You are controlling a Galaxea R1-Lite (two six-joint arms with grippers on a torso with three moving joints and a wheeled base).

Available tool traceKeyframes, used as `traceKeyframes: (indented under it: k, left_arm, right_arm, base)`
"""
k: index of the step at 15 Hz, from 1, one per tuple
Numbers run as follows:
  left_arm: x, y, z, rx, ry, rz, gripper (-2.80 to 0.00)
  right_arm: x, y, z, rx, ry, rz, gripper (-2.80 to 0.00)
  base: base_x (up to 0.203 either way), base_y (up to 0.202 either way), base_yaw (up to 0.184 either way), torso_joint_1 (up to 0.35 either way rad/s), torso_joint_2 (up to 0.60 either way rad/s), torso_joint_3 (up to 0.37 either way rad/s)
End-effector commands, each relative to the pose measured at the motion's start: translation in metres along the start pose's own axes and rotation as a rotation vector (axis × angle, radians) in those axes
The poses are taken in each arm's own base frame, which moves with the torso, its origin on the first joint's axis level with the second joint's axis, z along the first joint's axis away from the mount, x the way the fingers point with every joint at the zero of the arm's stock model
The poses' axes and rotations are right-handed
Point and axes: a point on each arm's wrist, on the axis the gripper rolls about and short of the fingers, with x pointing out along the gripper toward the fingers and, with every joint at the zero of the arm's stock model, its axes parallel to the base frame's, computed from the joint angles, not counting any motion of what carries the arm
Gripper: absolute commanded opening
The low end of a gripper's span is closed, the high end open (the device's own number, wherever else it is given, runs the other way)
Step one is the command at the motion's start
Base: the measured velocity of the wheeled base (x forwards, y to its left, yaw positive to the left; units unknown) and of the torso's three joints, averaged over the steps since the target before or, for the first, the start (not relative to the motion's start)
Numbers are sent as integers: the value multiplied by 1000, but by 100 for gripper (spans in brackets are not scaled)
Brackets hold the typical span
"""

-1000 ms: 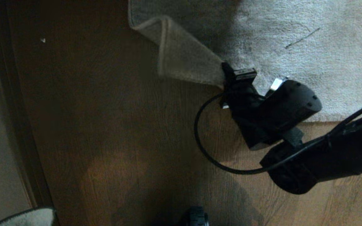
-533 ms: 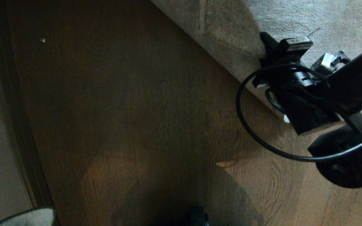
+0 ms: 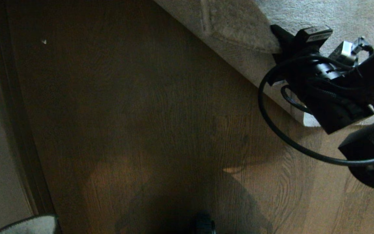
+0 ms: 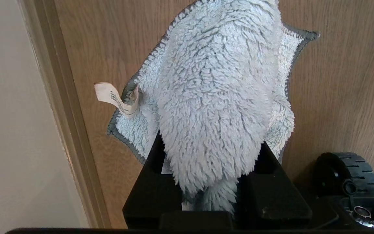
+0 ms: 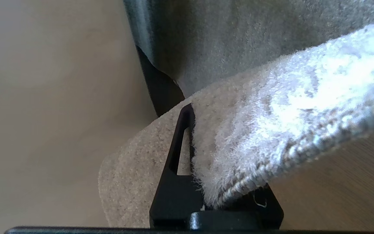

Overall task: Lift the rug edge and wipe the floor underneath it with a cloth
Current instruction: Lift up the carpet, then wipe the floor under the carpet with a rag

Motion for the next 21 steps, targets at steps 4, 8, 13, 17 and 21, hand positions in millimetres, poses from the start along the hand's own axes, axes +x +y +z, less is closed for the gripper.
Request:
traceKeyframes:
  k: [4, 8, 13, 17, 21]
  left_arm:
    - [0, 0, 0, 0, -1, 0, -280]
    - [0, 0, 0, 0, -1, 0, -280]
    - [0, 0, 0, 0, -1, 0, -280]
    - [0, 0, 0, 3, -1, -6, -280]
    - [-1, 0, 0, 16, 27, -12, -280]
  right_arm:
    - [12, 4, -4, 1, 10, 12, -280]
    - [18, 0, -6, -11, 10, 13, -280]
    - [18, -2, -8, -18, 39, 17, -280]
    - [25, -9, -12, -46, 57, 23, -280]
    - [34, -16, -16, -45, 56, 26, -280]
  base:
    - [0, 0, 0, 0, 0, 0]
    - [0, 0, 0, 0, 0, 0]
    - [0, 0, 0, 0, 0, 0]
    - [0, 0, 0, 0, 0, 0]
    - [0, 0, 0, 0, 0, 0]
